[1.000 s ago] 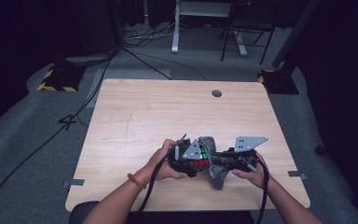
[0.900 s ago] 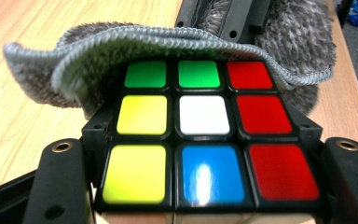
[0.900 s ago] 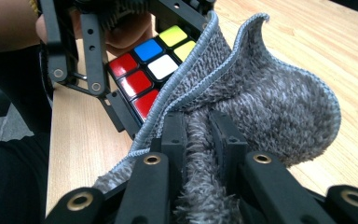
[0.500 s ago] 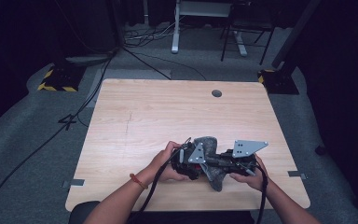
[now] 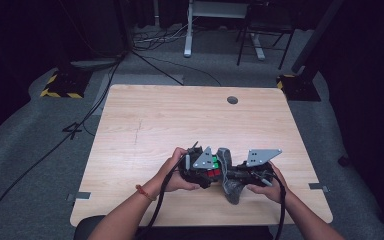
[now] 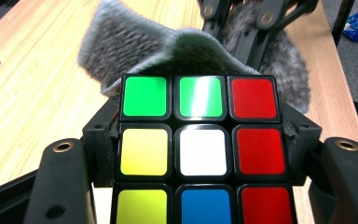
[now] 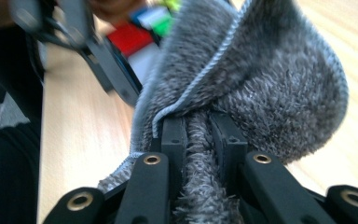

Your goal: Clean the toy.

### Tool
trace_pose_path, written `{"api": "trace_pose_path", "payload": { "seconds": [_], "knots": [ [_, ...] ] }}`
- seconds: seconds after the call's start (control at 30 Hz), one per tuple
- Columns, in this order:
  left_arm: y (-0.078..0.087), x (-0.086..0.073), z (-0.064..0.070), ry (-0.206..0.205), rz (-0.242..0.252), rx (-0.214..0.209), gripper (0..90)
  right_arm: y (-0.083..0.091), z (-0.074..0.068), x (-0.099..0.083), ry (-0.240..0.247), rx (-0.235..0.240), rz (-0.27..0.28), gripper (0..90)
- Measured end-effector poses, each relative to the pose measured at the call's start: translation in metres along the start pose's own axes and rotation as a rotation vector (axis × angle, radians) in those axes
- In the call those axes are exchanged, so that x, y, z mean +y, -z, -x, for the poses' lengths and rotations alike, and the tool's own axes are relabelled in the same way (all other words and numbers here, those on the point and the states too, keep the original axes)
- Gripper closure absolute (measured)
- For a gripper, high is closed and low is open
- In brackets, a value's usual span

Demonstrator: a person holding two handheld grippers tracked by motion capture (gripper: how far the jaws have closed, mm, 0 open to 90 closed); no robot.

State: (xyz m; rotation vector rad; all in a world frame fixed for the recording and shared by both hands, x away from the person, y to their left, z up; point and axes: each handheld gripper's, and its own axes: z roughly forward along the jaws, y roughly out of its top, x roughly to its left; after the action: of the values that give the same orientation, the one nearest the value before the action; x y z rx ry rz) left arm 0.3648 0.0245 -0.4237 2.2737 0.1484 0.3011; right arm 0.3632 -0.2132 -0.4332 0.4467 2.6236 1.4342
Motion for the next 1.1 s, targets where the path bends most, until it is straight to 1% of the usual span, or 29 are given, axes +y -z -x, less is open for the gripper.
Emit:
{"api": "trace_pose_path", "payload": {
  "seconds": [0.03, 0.13, 0.23, 0.3, 0.37, 0.43, 0.5, 0.57, 0.63, 0.67, 0.73, 0.83, 0.87, 0.9, 0.97, 1.0, 1.03, 1.1],
  "knots": [
    [-0.001, 0.000, 0.000, 0.000, 0.000, -0.003, 33.4, 0.003, -0.002, 0.003, 0.009, 0.003, 0.026, 77.5],
    [-0.005, 0.001, 0.002, -0.009, -0.014, -0.012, 33.4, 0.008, -0.008, 0.009, 0.037, -0.021, 0.060, 77.5],
    [-0.008, 0.002, 0.006, -0.022, -0.029, -0.017, 33.4, 0.012, -0.011, 0.012, 0.043, -0.026, 0.091, 77.5],
    [-0.008, 0.003, 0.009, -0.031, -0.026, -0.007, 33.4, 0.012, -0.011, 0.012, 0.051, -0.041, 0.082, 77.5],
    [-0.004, 0.005, 0.010, -0.039, -0.012, -0.011, 33.4, 0.009, -0.009, 0.011, 0.050, -0.061, 0.051, 77.6],
    [0.001, 0.007, 0.010, -0.039, 0.007, -0.010, 33.4, 0.006, -0.006, 0.008, 0.034, -0.069, 0.026, 77.7],
    [0.007, 0.008, 0.009, -0.032, 0.027, -0.009, 33.4, 0.003, -0.004, 0.006, 0.034, -0.080, -0.006, 77.7],
    [0.011, 0.008, 0.007, -0.029, 0.043, -0.005, 33.4, 0.001, -0.004, 0.004, 0.030, -0.074, -0.023, 77.7],
    [0.014, 0.009, 0.005, -0.034, 0.043, 0.002, 33.4, -0.001, -0.005, 0.004, 0.035, -0.062, -0.041, 77.7],
    [0.015, 0.008, 0.004, -0.026, 0.045, 0.003, 33.4, -0.002, -0.006, 0.003, 0.040, -0.059, -0.040, 77.7],
    [0.016, 0.008, 0.002, -0.029, 0.046, 0.018, 33.4, -0.001, -0.007, 0.004, 0.044, -0.053, -0.037, 77.7],
    [0.015, 0.005, -0.001, -0.014, 0.038, 0.017, 33.4, 0.002, -0.009, 0.007, 0.051, -0.036, -0.012, 77.7],
    [0.013, 0.004, -0.001, -0.010, 0.030, 0.010, 33.4, 0.004, -0.011, 0.008, 0.058, -0.034, -0.002, 77.7],
    [0.012, 0.004, -0.001, -0.010, 0.023, -0.008, 33.4, 0.007, -0.012, 0.010, 0.060, -0.024, 0.017, 77.7],
    [0.008, 0.005, 0.004, -0.025, 0.020, -0.024, 33.4, 0.013, -0.016, 0.015, 0.076, -0.032, 0.036, 77.6],
    [0.006, 0.007, 0.008, -0.036, 0.017, -0.032, 33.4, 0.016, -0.018, 0.017, 0.078, -0.037, 0.052, 77.6],
    [0.005, 0.008, 0.011, -0.047, 0.014, -0.032, 33.4, 0.018, -0.019, 0.018, 0.078, -0.038, 0.063, 77.6],
    [0.004, 0.011, 0.014, -0.058, 0.009, -0.034, 33.4, 0.019, -0.020, 0.018, 0.094, -0.064, 0.060, 77.6]
  ]
}}
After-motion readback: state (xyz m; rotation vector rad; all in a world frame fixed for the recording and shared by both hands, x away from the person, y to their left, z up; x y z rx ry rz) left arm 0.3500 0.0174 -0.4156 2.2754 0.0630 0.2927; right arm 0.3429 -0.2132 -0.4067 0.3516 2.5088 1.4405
